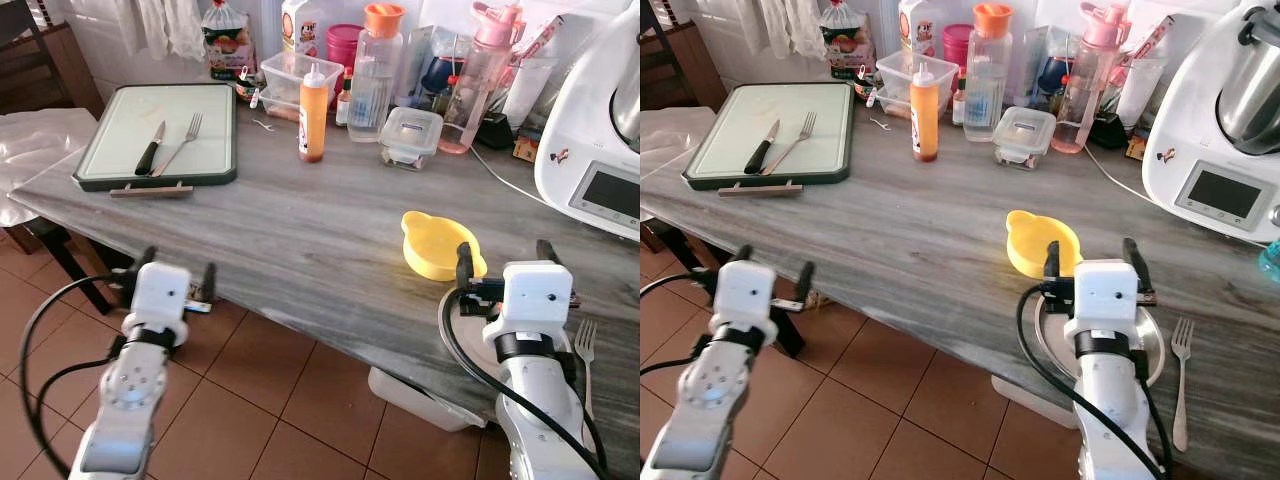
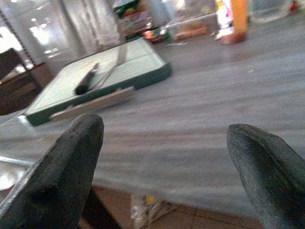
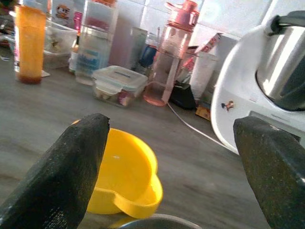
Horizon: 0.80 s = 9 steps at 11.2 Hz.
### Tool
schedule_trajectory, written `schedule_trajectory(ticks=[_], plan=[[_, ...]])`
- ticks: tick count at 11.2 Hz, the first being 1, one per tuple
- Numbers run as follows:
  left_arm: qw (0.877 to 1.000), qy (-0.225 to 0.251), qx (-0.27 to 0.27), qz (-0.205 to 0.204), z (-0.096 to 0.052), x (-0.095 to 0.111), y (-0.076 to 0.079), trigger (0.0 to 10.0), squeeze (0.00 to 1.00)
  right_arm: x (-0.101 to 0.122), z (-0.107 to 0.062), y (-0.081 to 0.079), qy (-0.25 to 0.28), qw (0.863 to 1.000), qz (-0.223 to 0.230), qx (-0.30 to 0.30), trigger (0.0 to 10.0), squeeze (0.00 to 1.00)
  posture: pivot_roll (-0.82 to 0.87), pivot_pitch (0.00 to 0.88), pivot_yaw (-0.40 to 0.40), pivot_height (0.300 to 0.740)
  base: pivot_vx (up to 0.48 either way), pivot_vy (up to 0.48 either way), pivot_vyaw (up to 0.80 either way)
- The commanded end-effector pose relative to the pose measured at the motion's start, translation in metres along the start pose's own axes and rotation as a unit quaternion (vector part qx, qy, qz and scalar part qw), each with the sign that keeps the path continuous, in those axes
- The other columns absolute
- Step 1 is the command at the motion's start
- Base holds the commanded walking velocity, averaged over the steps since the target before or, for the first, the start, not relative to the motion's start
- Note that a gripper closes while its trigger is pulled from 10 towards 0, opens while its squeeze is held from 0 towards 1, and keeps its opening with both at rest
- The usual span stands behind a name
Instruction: Setting the table
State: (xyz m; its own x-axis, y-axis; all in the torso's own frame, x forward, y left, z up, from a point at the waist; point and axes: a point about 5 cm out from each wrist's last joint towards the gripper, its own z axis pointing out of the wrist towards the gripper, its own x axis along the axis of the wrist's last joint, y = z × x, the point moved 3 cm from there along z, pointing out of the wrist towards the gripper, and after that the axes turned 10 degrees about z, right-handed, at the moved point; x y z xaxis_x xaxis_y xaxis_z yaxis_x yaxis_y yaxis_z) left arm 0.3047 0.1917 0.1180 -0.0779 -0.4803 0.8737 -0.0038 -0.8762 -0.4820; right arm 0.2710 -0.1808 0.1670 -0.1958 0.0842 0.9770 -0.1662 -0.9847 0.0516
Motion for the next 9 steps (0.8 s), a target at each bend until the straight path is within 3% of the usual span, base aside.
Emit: schedule_trajectory(ticks=[1, 5, 9], plan=[[1.000, 0.006, -0.014, -0.002, 0.003, 0.003, 0.004, 10.0, 0.00, 0.002, -0.002, 0.008, 0.000, 1.000, 0.001, -0.014, 10.0, 0.00, 0.14, 0.084, -0.020, 0.740, 0.000, 0.000, 0.00], [1.000, 0.013, -0.027, 0.002, 0.010, 0.006, 0.007, 10.0, 0.00, -0.001, -0.010, 0.011, -0.008, 1.000, -0.002, -0.024, 10.0, 0.00, 0.11, 0.092, -0.001, 0.740, 0.000, 0.000, 0.00], [1.000, 0.009, -0.004, -0.006, 0.020, 0.012, 0.007, 10.0, 0.00, 0.001, -0.006, 0.007, -0.004, 1.000, 0.003, -0.023, 10.0, 0.00, 0.14, 0.060, -0.017, 0.740, 0.000, 0.000, 0.00]])
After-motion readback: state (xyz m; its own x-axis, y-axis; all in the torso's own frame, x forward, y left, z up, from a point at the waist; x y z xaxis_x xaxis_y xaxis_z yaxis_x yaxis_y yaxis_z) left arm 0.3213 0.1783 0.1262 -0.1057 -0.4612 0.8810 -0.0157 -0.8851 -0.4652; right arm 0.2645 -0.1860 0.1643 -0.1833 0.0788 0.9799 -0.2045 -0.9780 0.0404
